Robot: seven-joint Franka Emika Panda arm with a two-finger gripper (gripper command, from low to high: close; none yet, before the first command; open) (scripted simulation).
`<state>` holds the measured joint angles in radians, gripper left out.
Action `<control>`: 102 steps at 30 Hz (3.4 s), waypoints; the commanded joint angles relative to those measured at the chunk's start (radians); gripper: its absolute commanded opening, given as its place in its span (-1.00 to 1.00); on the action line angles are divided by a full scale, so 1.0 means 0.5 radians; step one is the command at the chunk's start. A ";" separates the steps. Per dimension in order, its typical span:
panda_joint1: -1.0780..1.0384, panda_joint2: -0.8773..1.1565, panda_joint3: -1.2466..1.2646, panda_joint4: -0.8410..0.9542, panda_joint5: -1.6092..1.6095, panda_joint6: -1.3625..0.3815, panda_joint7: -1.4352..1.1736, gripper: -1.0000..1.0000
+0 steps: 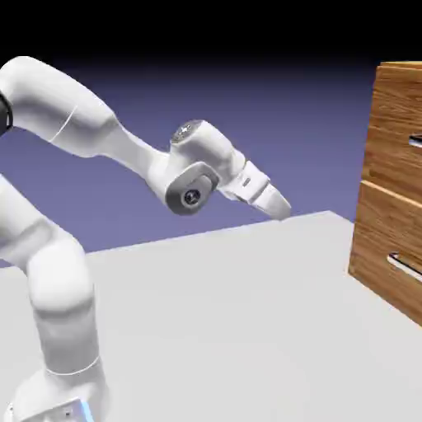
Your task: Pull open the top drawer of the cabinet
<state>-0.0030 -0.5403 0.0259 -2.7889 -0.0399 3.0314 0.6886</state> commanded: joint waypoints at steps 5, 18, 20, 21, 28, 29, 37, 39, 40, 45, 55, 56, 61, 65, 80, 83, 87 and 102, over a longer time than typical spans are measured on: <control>-0.125 0.246 0.215 0.175 -0.331 -0.046 -0.435 0.00; -0.449 0.886 0.773 0.631 -1.191 -0.167 -1.566 0.00; -0.499 0.985 0.859 0.701 -1.323 -0.185 -1.740 0.00; -0.523 1.034 0.902 0.736 -1.390 -0.194 -1.827 0.00; -0.698 1.378 1.203 0.981 -1.853 -0.259 -2.436 0.00; -0.723 1.428 1.246 1.016 -1.919 -0.269 -2.523 0.00; -0.922 1.821 1.589 1.297 -2.448 -0.343 -3.218 0.00; -0.972 1.920 1.675 1.367 -2.581 -0.361 -3.392 0.00; -0.997 1.969 1.718 1.402 -2.647 -0.370 -3.479 0.00; -1.122 2.215 1.933 1.577 -2.978 -0.417 -3.914 0.00; -1.371 2.707 2.363 1.927 -3.639 -0.509 -4.784 0.00; -1.396 2.757 2.406 1.962 -3.706 -0.519 -4.871 0.00; -1.520 3.003 2.620 2.138 -4.036 -0.565 -5.306 0.00; -1.620 3.200 2.792 2.278 -4.301 -0.602 -5.654 0.00; -1.966 3.883 3.389 2.764 -5.220 -0.731 -6.861 0.00; -1.825 3.901 3.378 2.982 -5.167 -0.659 -6.961 0.00; -1.638 3.924 3.364 3.272 -5.098 -0.563 -7.093 0.00; -1.926 4.169 3.623 2.702 -5.267 -0.858 -7.172 -1.00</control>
<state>-0.9659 1.5439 1.8375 -1.4378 -2.6748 2.6032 -2.8966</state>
